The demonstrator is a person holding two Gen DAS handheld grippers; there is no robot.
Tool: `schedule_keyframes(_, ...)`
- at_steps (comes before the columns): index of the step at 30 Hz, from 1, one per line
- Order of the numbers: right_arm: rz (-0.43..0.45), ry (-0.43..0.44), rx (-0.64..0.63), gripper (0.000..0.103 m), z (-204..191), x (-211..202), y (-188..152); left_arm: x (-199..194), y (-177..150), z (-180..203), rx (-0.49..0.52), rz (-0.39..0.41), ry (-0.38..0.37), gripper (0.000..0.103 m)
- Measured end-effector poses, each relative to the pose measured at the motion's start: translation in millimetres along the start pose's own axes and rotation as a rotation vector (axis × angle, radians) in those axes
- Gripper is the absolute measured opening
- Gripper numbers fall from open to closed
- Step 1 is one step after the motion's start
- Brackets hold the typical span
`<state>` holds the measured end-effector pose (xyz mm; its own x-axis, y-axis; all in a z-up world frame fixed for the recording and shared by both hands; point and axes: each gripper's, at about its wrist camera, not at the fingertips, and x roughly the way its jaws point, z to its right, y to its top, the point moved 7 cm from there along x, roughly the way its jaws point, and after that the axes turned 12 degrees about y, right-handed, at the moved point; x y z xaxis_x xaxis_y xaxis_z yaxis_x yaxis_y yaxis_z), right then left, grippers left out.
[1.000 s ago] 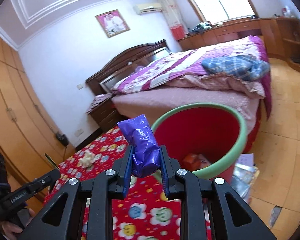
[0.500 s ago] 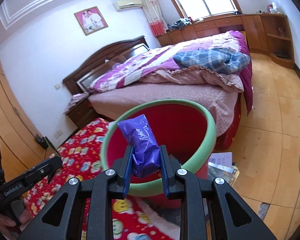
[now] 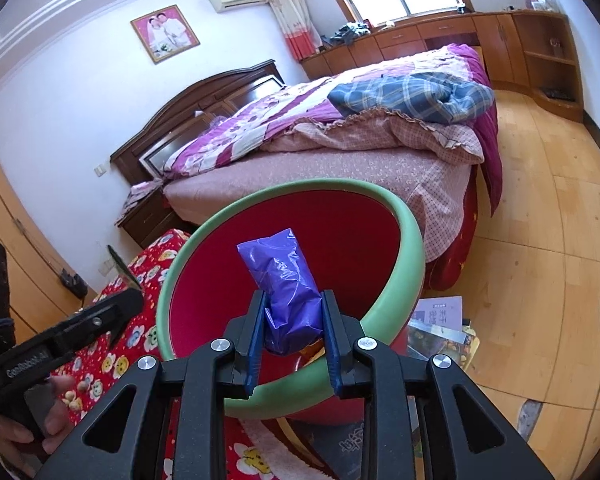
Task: Collect trash
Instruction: 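Carry the green box and purple bag over the red bucket with both tools, then open both tools to drop the green box and purple bag into the bucket, then reach the left tool to the crumpled white tissue and grasp it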
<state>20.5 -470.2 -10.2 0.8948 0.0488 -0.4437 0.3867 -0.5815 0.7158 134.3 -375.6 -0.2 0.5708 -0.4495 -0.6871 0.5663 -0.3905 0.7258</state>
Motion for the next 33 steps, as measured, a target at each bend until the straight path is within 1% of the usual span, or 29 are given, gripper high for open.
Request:
schedule_keyframes(3, -0.003, 0.011, -0.002, 0.027, 0, 2, 0, 5, -2, 0, 0.005, -0.001, 0.018, 0.069)
schedule_keyframes(5, -0.009, 0.029, 0.008, 0.027, 0, 4, 0, 7, -3, -1, 0.0, -0.006, 0.022, 0.072)
schedule_keyframes(7, -0.013, 0.044, 0.022, 0.027, 0, 5, -1, 7, -3, -2, -0.012, -0.01, 0.024, 0.072)
schedule_keyframes(16, -0.018, 0.025, 0.021, 0.028, -4, 5, -2, -5, -5, -11, -0.032, 0.014, 0.027, 0.073)
schedule_keyframes(19, -0.019, 0.021, 0.015, 0.031, -6, 6, -2, -9, -6, -17, -0.038, 0.015, 0.038, 0.073)
schedule_keyframes(21, -0.014, 0.027, 0.009, 0.038, -8, 6, -2, -12, -6, -21, -0.049, 0.019, 0.051, 0.073)
schedule_keyframes(26, -0.012, 0.024, -0.001, 0.047, -12, 5, -2, -19, -7, -37, -0.071, 0.029, 0.089, 0.073)
schedule_keyframes(28, -0.007, 0.029, 0.003, 0.054, -13, 3, -1, -22, -7, -48, -0.079, 0.031, 0.115, 0.073)
schedule_keyframes(29, -0.002, 0.028, 0.002, 0.061, -14, 2, 0, -23, -7, -55, -0.086, 0.032, 0.13, 0.073)
schedule_keyframes(30, 0.004, 0.031, 0.002, 0.065, -15, 0, 1, -25, -7, -61, -0.093, 0.032, 0.143, 0.073)
schedule_keyframes(33, 0.003, 0.03, 0.009, 0.066, -14, -1, 1, -26, -8, -83, -0.128, 0.023, 0.176, 0.073)
